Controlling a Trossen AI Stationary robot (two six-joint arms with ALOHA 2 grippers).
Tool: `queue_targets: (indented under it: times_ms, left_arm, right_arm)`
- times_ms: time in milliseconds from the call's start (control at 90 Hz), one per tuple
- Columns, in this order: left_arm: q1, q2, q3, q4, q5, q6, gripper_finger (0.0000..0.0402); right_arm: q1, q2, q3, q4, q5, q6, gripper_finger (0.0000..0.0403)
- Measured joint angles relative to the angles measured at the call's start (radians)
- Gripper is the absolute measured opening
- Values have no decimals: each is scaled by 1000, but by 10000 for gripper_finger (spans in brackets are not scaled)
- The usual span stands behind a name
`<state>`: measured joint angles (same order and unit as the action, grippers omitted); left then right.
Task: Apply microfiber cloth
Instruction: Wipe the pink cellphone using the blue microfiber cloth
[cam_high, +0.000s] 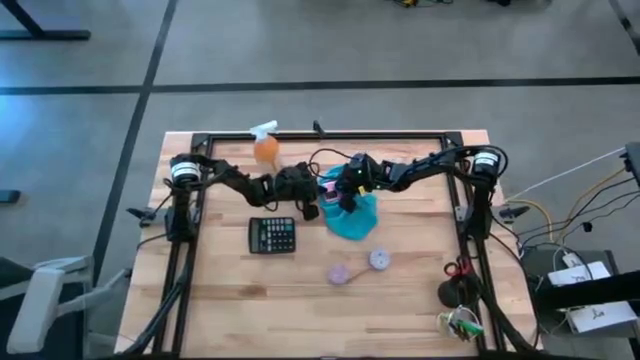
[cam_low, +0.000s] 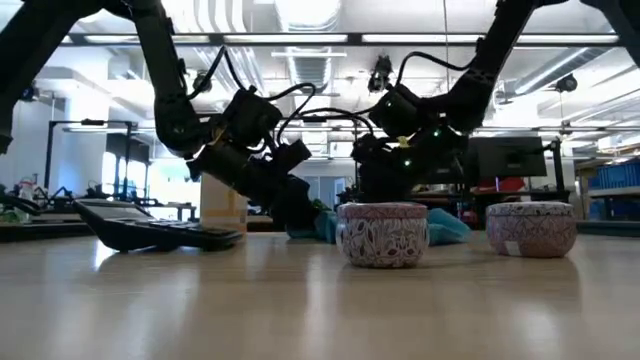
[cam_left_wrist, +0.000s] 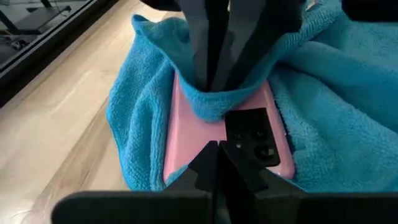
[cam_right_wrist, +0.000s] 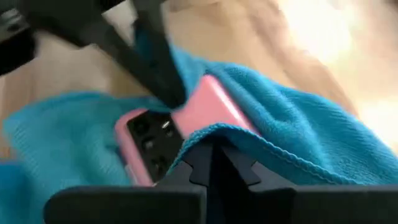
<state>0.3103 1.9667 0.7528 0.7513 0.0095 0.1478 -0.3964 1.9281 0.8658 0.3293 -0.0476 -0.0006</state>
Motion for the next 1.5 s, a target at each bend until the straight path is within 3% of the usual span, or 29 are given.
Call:
queue_targets:
  times_ms: [233, 644, 811, 1067, 1189, 1367, 1500]
  left_arm:
    - [0, 0, 0, -2, 0, 0, 0]
    - [-1, 0, -1, -11, 9, 0, 0]
    - [-1, 0, -1, -11, 8, 0, 0]
    - [0, 0, -2, -10, 3, 0, 0]
    - [0, 0, -2, -9, 2, 3, 0]
    - [0, 0, 0, -1, 2, 11, 0]
    - [0, 0, 2, 0, 1, 26, 0]
  right_arm:
    - [23, 29, -2, 43, 122, 87, 0]
    - [159, -42, -53, 24, 69, 40, 0]
    - [200, -122, -142, 23, 191, 138, 0]
    - [235, -135, -286, 280, 376, 220, 0]
    - [233, -139, -312, 495, 358, 204, 0]
    - [200, -96, -294, 483, 361, 186, 0]
    - [188, 3, -250, 516, 324, 188, 0]
